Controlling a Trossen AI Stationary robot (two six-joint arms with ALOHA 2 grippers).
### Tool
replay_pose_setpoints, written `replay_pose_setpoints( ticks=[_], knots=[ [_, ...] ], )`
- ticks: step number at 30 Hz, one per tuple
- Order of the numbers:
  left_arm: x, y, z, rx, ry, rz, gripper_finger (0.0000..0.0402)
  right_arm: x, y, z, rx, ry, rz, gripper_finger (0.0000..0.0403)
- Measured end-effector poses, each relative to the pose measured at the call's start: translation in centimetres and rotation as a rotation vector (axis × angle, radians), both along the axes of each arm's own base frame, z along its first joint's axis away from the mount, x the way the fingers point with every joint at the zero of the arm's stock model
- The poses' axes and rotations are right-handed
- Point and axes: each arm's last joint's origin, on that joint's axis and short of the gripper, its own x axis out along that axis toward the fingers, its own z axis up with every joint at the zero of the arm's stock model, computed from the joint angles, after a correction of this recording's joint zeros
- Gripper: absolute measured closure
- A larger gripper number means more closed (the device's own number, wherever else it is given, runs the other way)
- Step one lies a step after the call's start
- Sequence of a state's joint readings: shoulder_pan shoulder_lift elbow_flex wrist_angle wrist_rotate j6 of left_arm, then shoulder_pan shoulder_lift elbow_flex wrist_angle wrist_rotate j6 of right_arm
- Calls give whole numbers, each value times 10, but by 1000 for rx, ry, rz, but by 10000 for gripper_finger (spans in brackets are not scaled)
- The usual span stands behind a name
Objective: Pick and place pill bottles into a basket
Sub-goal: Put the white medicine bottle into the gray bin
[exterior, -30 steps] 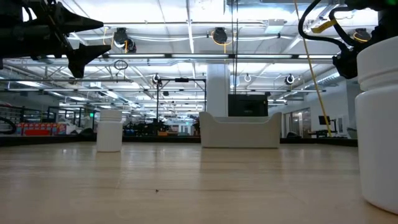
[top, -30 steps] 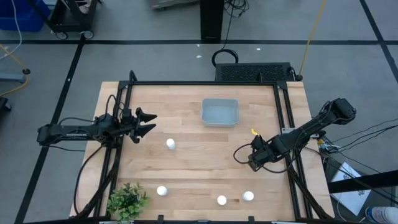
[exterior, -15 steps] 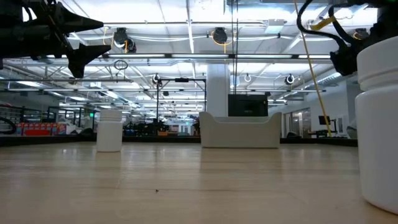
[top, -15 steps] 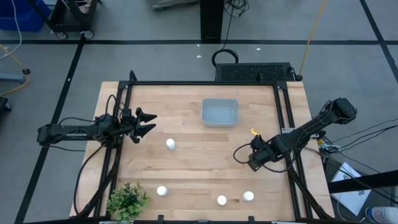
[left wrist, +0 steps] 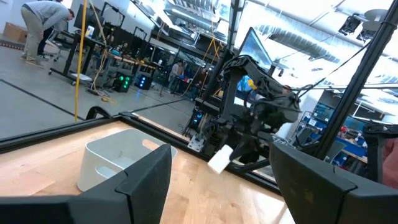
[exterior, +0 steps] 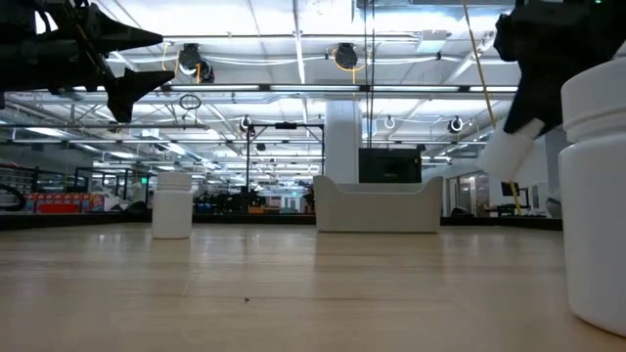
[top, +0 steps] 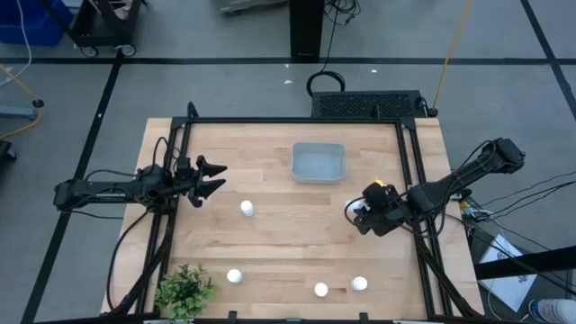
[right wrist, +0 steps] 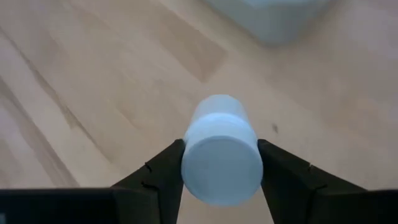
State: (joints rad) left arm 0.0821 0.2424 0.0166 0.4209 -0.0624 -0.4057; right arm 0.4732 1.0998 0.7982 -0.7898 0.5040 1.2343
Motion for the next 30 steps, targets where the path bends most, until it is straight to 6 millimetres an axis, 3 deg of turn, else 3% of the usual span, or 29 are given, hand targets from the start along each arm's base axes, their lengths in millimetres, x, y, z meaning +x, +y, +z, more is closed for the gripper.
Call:
replay_pose_setpoints(
  ticks=[8,17,23,30],
  knots=[
    [0,0,0,4,2,1,128,15,6,19,-187,-249,107,233],
    [0,0,-1,1,9,-1,128,18,40,45,-488,-526,242,251],
    [0,0,-1,-5,14,-10,128,7,53,19,-463,-754,366,243],
    [0,0,-1,-8,13,-11,128,-22,38,-3,-401,-1141,560,251]
  ],
)
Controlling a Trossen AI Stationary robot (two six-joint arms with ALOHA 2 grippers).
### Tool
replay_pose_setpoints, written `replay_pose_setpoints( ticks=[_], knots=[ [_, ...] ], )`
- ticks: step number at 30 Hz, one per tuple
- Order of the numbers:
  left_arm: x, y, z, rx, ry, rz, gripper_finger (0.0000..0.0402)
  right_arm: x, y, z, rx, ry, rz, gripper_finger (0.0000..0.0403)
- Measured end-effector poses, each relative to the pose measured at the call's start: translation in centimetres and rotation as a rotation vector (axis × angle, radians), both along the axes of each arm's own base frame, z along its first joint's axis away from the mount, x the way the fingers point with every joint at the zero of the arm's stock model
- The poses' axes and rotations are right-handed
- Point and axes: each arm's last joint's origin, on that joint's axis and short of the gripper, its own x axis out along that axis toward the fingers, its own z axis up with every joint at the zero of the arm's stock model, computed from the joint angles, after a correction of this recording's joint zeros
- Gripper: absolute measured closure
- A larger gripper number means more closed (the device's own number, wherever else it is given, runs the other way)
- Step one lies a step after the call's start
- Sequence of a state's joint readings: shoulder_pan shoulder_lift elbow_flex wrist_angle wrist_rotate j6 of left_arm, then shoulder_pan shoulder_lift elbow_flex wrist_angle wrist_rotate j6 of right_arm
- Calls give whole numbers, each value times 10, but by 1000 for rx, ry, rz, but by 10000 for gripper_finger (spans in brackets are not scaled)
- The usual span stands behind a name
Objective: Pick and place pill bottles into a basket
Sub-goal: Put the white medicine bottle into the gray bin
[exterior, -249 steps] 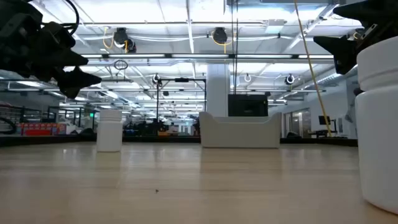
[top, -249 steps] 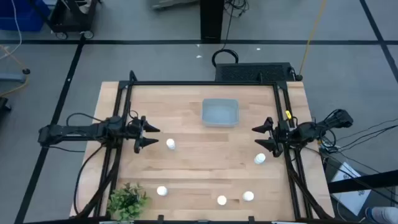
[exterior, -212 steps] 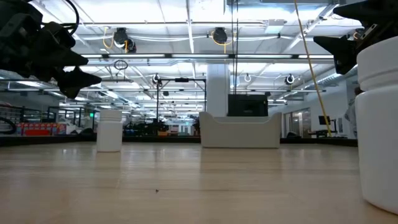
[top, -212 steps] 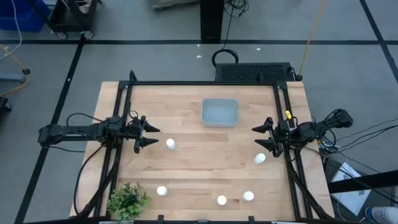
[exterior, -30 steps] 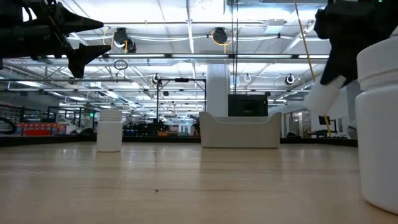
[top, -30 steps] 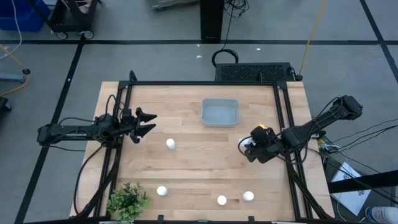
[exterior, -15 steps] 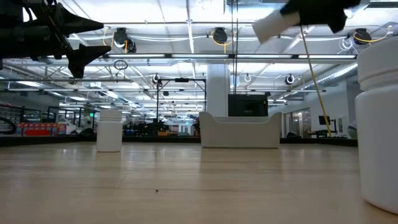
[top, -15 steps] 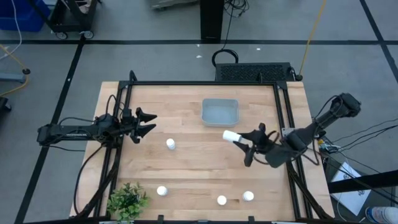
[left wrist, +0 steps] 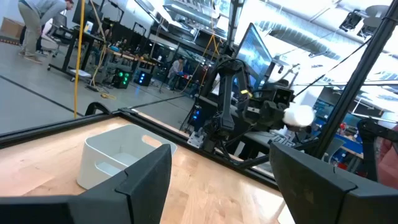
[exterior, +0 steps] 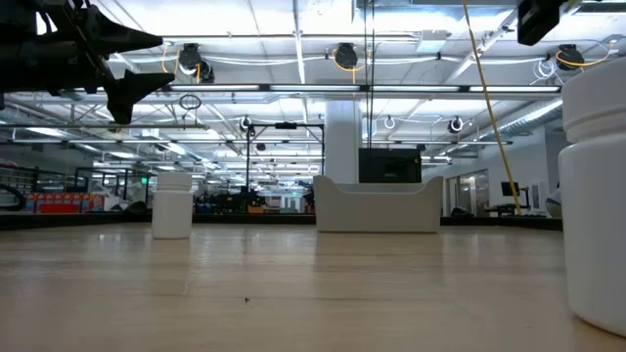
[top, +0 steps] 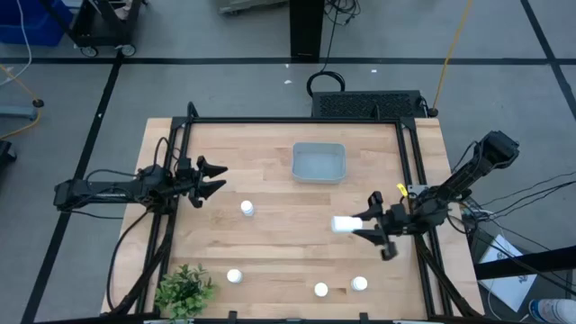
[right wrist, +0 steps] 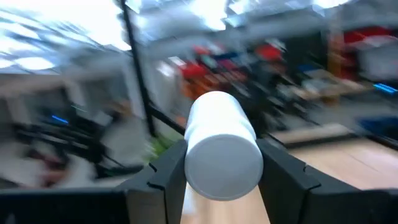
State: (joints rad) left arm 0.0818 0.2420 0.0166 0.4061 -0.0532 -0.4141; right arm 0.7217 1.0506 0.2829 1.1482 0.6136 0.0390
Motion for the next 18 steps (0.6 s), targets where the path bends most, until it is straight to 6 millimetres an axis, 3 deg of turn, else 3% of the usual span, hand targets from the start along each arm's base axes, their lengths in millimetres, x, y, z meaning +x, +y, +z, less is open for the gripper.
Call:
replay_pose_setpoints(
  ticks=[8,15,18],
  knots=[
    [0,0,0,9,1,2,128,-30,-9,-17,-65,-246,446,246],
    [0,0,-1,16,14,3,128,-39,-3,-20,-171,-349,757,250],
    [0,0,-1,16,15,4,128,-40,-2,-19,-187,-367,796,245]
  ],
)
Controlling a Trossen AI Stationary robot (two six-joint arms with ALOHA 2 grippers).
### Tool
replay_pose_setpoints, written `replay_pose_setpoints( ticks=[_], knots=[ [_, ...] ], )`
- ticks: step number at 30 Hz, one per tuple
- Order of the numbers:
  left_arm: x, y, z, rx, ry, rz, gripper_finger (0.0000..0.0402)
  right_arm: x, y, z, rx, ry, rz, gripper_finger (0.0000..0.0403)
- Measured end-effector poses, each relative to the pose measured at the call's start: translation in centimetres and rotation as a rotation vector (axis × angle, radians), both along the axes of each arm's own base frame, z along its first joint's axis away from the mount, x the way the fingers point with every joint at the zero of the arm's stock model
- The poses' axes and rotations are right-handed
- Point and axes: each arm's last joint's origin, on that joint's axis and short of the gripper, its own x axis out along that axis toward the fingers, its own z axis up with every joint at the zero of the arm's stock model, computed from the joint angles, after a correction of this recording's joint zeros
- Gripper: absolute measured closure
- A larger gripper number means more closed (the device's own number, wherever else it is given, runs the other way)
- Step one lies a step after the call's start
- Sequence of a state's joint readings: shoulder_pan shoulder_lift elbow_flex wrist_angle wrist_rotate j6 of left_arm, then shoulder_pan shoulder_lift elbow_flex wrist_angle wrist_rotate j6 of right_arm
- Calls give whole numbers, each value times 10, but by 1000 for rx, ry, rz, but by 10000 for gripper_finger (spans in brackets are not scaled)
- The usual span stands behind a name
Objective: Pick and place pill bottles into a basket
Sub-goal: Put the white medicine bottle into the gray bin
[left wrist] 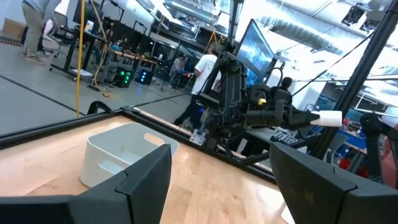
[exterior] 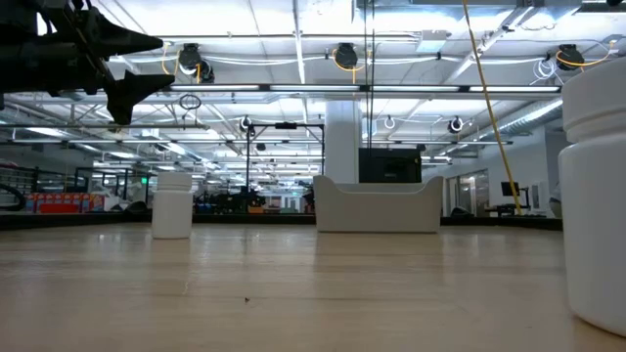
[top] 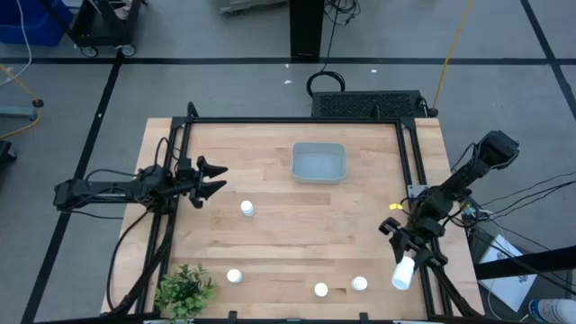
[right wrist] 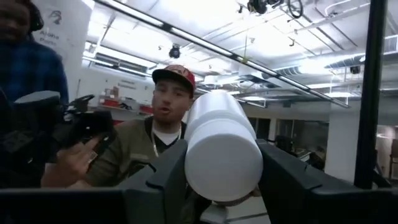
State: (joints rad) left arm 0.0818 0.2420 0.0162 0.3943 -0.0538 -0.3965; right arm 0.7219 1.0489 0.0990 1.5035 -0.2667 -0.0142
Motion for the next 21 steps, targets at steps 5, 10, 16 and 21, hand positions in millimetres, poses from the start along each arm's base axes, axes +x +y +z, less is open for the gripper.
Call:
replay_pose_setpoints(
  ticks=[5,10,16,21],
  knots=[
    [0,0,0,-2,0,0,128,3,-2,1,39,27,-127,251],
    [0,0,0,-1,1,0,128,12,-11,-1,163,175,-518,247],
    [0,0,0,2,1,1,128,28,-12,1,187,355,-956,249],
    [0,0,0,5,3,1,128,42,-7,8,150,477,-1224,247]
  ],
)
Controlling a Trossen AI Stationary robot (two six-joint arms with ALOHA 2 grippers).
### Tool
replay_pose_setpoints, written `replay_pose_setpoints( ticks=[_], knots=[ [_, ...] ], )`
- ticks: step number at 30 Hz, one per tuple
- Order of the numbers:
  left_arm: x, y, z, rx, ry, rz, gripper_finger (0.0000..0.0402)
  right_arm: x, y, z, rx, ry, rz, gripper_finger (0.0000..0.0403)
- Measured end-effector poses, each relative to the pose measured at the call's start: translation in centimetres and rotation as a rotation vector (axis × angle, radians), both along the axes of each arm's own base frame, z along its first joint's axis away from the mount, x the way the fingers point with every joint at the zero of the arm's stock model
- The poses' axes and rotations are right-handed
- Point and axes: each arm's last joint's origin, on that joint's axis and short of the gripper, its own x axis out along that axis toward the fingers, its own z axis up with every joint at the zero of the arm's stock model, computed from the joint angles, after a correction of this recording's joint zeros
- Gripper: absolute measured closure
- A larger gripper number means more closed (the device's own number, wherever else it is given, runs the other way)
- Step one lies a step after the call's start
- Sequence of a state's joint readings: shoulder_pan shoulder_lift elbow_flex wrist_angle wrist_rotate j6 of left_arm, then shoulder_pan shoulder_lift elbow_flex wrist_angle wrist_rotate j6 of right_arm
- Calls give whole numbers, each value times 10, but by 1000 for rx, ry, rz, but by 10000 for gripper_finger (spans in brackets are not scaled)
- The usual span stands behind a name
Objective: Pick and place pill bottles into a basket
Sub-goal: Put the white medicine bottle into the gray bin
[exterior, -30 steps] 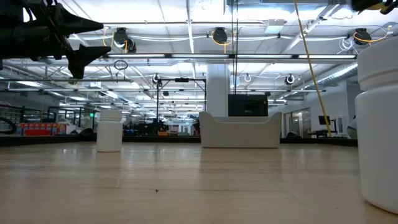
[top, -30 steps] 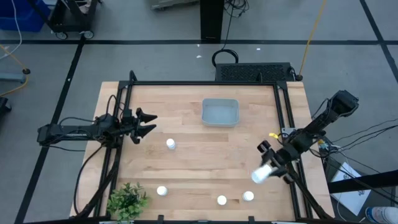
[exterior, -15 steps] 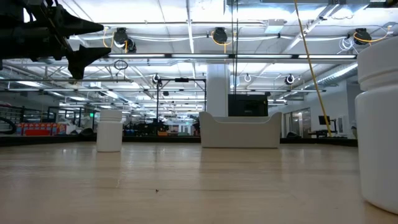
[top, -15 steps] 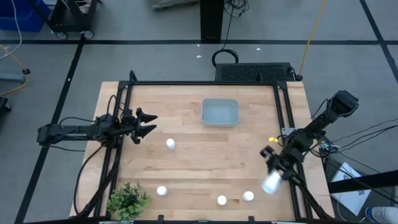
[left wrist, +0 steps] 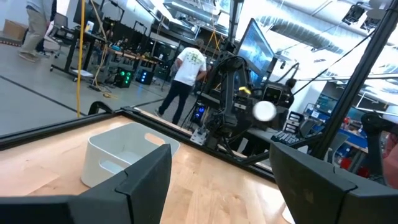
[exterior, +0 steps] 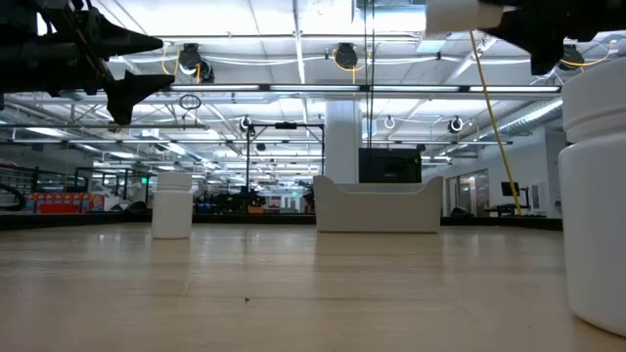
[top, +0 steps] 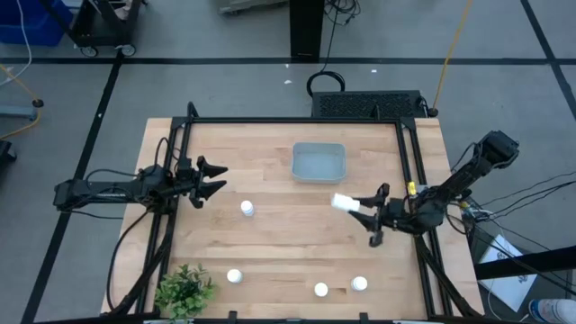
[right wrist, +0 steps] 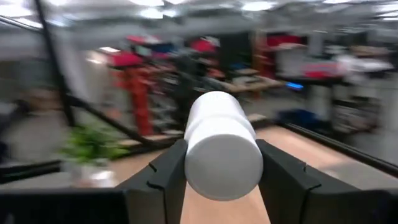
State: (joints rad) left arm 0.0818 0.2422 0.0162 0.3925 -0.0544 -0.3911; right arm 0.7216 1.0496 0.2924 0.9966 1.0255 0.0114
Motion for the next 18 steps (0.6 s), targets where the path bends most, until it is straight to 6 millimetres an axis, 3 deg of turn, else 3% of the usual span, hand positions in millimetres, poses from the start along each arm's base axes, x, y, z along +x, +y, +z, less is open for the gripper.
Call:
replay_pose_setpoints(
  ticks=[7,12,18],
  knots=[
    [0,0,0,0,1,9,128,12,0,14,-78,132,-286,249],
    [0,1,-1,-2,9,34,128,28,-13,32,-159,173,-413,245],
    [0,1,-1,-7,7,34,128,51,-36,54,-154,181,-406,250]
  ],
)
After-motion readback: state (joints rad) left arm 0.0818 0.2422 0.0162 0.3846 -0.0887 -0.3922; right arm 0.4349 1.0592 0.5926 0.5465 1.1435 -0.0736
